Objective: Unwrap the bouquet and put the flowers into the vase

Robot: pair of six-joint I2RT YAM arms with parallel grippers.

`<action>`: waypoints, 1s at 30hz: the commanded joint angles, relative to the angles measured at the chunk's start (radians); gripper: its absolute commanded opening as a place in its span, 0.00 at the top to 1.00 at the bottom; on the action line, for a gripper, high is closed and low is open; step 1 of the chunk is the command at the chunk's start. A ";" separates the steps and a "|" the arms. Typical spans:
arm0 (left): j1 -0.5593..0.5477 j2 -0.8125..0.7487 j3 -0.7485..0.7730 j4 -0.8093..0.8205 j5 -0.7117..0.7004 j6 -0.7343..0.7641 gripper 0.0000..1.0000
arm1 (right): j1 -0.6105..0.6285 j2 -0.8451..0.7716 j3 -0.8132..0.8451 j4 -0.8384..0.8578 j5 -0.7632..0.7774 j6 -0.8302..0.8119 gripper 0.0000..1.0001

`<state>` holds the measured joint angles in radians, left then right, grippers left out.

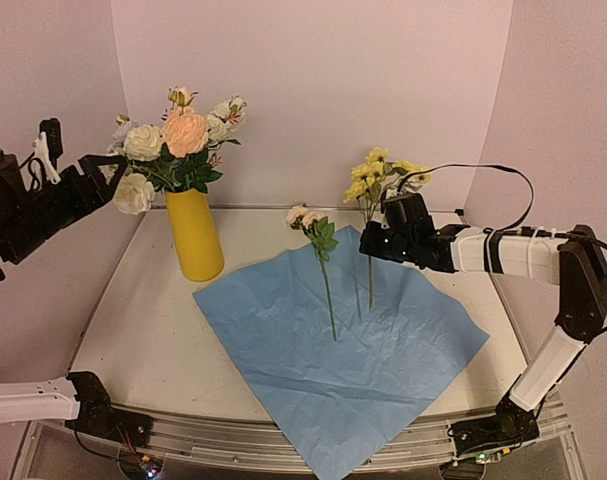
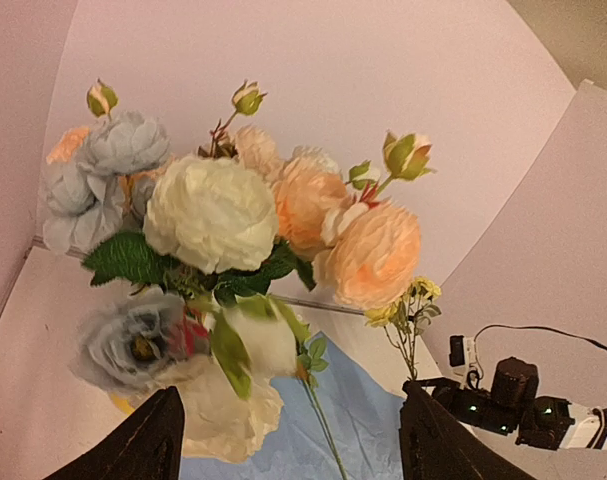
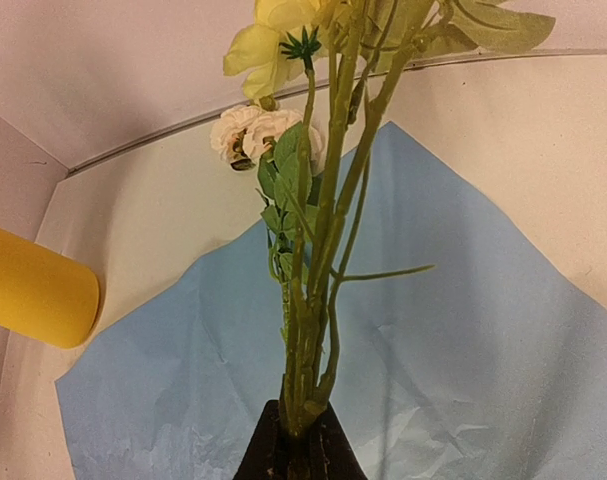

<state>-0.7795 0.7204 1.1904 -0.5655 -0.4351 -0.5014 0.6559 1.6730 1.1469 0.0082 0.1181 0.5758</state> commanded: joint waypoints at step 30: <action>-0.394 0.654 0.270 0.473 0.169 0.196 0.28 | 0.027 -0.422 -0.349 0.486 -0.354 -0.132 1.00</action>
<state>-1.1213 1.3144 1.3373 -0.2035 -0.0643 -0.3904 0.6655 1.3190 0.8326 0.3641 -0.1783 0.4831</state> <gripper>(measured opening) 0.722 0.060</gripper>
